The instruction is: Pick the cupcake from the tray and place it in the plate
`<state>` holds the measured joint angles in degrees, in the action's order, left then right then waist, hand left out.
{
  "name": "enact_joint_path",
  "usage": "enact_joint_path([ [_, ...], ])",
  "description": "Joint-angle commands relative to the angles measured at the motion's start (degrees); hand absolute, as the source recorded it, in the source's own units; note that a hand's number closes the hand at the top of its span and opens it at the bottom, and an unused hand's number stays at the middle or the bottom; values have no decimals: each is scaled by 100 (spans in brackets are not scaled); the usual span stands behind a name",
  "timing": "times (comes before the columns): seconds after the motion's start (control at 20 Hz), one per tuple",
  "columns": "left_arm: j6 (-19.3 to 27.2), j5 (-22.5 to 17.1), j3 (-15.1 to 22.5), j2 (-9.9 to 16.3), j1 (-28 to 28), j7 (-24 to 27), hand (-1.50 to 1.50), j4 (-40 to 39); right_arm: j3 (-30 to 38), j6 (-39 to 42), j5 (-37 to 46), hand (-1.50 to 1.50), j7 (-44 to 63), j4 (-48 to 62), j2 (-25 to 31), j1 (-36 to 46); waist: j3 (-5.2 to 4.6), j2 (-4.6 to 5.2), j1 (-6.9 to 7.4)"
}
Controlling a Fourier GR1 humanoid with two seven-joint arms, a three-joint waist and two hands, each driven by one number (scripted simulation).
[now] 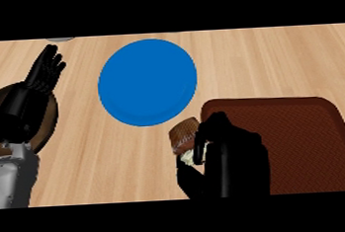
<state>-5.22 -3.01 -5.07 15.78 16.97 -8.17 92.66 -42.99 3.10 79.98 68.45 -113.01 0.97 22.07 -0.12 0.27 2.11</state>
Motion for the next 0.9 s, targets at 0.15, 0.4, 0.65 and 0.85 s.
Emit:
enact_joint_path([
  [0.15,95,119,74,-103,213,31,0,-133,999,-685,-1284,150,885,1420,-93,1653,4,40,68],
  [0.4,-32,96,106,-106,185,212,0,-245,1422,-1274,-1955,150,777,2617,-94,2519,1,64,182],
  [0.65,-58,52,167,-183,381,127,0,-331,1671,-1871,-2255,150,532,4090,-95,3119,0,111,317],
  [0.85,-15,101,219,-188,407,-16,0,-139,1797,-2219,-2472,150,275,5212,-95,3456,5,101,378],
])
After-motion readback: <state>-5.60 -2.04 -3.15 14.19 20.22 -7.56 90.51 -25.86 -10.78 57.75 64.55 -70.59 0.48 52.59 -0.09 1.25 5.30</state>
